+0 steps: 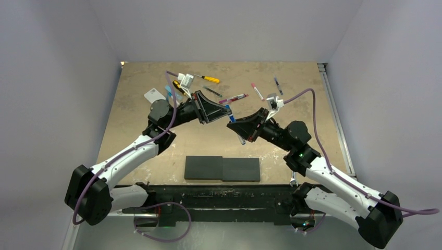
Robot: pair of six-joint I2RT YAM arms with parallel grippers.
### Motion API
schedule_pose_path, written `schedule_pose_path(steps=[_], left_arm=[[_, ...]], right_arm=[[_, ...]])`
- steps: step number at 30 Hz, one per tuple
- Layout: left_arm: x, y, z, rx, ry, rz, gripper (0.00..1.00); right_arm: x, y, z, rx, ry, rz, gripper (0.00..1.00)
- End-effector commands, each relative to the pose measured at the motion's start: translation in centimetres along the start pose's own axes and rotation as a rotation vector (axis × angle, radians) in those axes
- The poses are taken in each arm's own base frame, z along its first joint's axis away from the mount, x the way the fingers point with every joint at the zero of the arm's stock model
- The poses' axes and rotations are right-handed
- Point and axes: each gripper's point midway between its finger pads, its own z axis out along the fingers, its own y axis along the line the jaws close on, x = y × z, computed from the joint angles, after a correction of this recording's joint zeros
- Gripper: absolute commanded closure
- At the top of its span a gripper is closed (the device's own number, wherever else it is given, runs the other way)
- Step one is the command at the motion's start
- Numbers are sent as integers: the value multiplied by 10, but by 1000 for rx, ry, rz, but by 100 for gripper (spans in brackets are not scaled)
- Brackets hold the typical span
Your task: Open the pen caps
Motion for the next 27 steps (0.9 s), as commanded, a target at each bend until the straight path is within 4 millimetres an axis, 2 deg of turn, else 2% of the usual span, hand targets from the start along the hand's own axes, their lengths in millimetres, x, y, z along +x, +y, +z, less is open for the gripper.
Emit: schedule_pose_path(steps=[1,8,11,13,15,17,18,20,24,27], left_arm=[[-137,-19,-25,-68,-498,164,100],[-153,-5,-35,-145,-558,165,100],[-155,15,-36,-278,-530,199,100],[-153,33,-45,-419,-498,234,100],[-150,54,-67,-595,-490,253,100],[-136,72,-92,-742,-462,270,100],[-123,83,-109,-826,-429,265,100],[-104,93,-137,-936,-396,273,100],[-73,94,-179,-1031,-370,281,100],[-56,92,-194,-1036,-364,273,100]], right_arm=[[8,1,-12,5,37,-25,100],[4,-4,-16,41,28,-34,100],[-2,-23,-18,162,6,-41,100],[-9,-52,-22,337,-11,-49,100],[-17,-82,-32,526,-17,-83,100],[-21,-108,-43,689,-25,-104,100],[-16,-119,-47,748,-2,-110,100],[-13,-145,-55,884,18,-140,100],[0,-199,-62,1085,88,-122,100],[1,-242,-73,1163,83,-31,100]])
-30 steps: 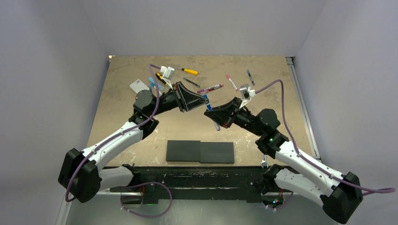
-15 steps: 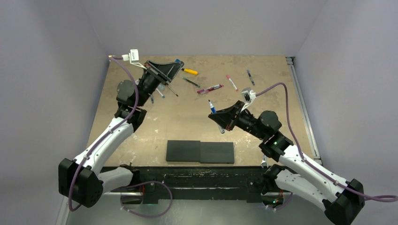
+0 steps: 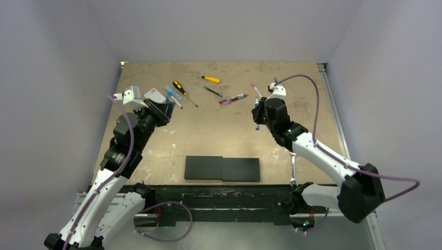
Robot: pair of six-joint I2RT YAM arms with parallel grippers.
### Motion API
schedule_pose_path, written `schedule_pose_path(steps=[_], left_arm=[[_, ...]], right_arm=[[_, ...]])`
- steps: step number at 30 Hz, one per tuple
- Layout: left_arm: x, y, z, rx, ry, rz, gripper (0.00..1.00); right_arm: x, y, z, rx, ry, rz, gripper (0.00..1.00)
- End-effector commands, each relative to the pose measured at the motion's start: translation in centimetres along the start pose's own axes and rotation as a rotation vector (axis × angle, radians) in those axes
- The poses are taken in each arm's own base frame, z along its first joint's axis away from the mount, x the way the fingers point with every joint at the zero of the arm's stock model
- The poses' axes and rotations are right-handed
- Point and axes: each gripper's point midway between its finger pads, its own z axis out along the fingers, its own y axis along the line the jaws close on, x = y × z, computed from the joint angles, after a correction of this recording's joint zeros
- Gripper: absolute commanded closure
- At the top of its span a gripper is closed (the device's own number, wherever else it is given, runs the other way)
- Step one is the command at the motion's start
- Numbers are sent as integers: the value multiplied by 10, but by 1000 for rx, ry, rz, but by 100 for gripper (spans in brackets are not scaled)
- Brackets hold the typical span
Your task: Open the pen caps
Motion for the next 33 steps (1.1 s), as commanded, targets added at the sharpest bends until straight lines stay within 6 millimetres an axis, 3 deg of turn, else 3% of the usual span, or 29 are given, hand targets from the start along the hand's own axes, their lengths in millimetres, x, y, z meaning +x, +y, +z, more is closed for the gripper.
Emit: schedule_pose_path(steps=[1,7,11,17,23,27,28,33], left_arm=[[32,43,-24,-127,78,72,100],[45,46,-36,-95,102,68,100],[50,50,-39,-91,105,65,100],[60,55,-40,-88,119,60,100],[71,56,-31,-81,146,43,100],[81,57,-25,-71,168,26,100],[83,57,-24,-68,173,23,100],[86,55,-22,-60,184,5,100]], right_arm=[[-3,-72,36,237,24,75,100],[-6,-156,75,468,69,92,100],[0,-191,98,556,130,47,100],[24,-218,119,621,232,-76,100],[61,-240,113,636,337,-92,100],[72,-248,109,642,367,-73,100],[74,-247,108,637,373,-69,98],[84,-241,108,600,398,-36,66]])
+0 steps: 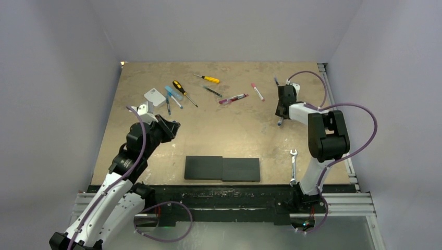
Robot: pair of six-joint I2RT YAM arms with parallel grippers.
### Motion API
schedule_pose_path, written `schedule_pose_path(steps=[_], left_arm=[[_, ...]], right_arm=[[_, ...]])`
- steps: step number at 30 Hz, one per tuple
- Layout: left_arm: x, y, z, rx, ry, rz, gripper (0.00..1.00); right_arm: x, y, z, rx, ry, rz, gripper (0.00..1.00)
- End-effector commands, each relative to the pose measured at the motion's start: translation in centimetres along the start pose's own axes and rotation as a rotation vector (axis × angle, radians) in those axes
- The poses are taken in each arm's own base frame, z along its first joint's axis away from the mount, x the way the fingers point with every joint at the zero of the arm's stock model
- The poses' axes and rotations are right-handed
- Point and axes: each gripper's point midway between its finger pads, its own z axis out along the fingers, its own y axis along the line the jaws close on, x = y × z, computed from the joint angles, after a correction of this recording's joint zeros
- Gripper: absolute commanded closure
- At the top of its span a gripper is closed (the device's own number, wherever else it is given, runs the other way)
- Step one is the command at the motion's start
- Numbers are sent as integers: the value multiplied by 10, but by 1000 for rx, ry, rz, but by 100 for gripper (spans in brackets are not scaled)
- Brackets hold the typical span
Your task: Open the pen caps
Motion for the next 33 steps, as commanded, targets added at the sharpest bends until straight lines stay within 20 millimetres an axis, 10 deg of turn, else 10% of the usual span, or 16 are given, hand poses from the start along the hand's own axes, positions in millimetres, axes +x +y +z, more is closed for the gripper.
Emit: schedule_pose_path(steps=[1,6,20,33], left_arm=[[-8,-14,0,63,-31,-31,100],[-7,-13,-3,60,-33,-36,100],[-3,-13,-3,66,-19,-49,100],[1,-15,0,79,-5,-67,100]], right_arm=[[21,1,-4,-36,65,-7,61],[32,-2,-5,-27,86,10,55],[37,-5,-17,-52,64,34,99],[44,-2,-38,-112,87,51,98]])
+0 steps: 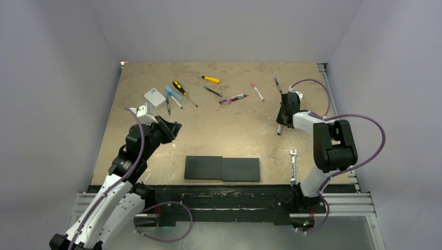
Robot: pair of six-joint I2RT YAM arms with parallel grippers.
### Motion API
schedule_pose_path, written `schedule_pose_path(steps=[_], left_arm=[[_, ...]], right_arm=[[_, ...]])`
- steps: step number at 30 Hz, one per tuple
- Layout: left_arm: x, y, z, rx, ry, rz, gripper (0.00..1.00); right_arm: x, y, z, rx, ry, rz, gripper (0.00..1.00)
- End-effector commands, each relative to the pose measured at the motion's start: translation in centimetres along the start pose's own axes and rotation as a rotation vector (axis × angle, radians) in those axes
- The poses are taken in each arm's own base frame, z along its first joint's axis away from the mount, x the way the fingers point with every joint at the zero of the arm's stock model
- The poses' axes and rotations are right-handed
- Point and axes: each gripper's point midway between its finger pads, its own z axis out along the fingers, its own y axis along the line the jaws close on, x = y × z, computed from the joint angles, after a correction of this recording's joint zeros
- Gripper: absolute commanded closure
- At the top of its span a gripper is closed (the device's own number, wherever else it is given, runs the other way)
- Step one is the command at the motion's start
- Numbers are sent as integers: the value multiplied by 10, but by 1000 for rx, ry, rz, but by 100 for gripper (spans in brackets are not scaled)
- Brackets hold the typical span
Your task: Open the pen caps
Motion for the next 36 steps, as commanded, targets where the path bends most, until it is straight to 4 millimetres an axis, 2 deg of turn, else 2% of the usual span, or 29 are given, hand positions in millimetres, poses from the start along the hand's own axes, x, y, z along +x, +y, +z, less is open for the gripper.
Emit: schedule_pose_path(steps=[1,3,5,6,8,9,11,14,16,18,22,25,28,31,36], left_arm=[[-3,-8,3,42,-19,-23,100],[-1,-8,4,45,-16,-28,100],[0,-8,5,45,-10,-29,100],[0,-8,5,45,-9,-29,100],[-1,-8,5,46,-10,-28,100],[-1,-8,5,46,-12,-29,100],[-1,-9,6,47,-11,-31,100],[2,-11,8,61,3,-40,100],[4,-13,8,71,12,-48,100],[5,-13,8,75,15,-52,100],[6,-11,5,62,17,-47,100],[7,-8,5,57,16,-51,100],[12,-6,7,57,26,-61,100],[17,-4,10,54,42,-68,100],[16,-5,9,51,42,-62,100]], right_arm=[[15,3,-12,-34,60,2,97],[18,2,-11,-30,74,6,89],[21,4,-12,-39,89,11,72],[22,5,-14,-47,96,12,68],[20,6,-15,-52,96,13,65],[18,7,-16,-55,93,14,67],[12,7,-17,-52,75,10,80],[20,20,-18,-108,105,-3,95],[26,34,-25,-131,110,-23,100],[28,53,-37,-162,95,-26,100],[28,86,-75,-234,37,-12,100],[45,106,-96,-277,40,-38,100],[70,115,-101,-295,74,-67,100],[88,119,-98,-283,96,-89,100],[103,116,-91,-270,119,-76,100]])
